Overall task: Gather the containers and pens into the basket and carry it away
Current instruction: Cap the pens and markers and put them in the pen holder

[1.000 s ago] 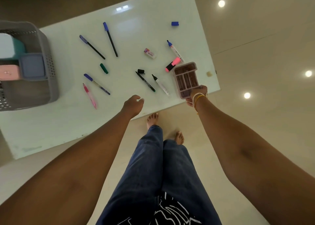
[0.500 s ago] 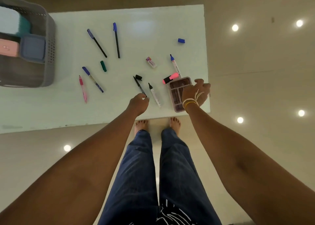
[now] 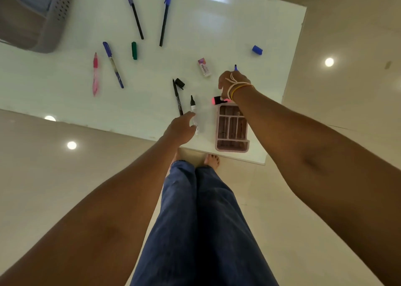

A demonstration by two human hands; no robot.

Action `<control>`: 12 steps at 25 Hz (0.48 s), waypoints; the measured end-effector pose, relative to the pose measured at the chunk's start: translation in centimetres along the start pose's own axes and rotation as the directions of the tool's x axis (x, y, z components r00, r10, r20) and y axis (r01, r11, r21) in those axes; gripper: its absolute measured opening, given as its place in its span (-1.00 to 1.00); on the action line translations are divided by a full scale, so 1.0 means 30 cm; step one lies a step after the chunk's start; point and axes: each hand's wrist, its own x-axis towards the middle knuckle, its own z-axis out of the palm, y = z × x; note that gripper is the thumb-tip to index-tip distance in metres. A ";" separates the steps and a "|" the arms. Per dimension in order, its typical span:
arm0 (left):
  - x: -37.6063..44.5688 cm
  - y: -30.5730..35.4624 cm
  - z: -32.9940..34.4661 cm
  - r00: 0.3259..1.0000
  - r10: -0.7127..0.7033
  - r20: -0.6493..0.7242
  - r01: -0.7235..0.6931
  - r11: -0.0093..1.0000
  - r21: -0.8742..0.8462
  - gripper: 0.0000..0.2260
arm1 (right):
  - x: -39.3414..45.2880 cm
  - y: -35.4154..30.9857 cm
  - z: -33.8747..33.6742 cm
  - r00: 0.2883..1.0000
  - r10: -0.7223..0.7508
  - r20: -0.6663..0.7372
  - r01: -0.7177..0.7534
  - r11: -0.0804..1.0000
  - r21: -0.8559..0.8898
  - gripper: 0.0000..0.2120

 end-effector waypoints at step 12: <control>0.027 -0.061 0.034 0.962 -0.046 0.270 0.030 0.997 0.064 -0.29 | -0.071 0.026 -0.032 0.982 0.083 -0.172 0.003 0.894 0.448 -0.68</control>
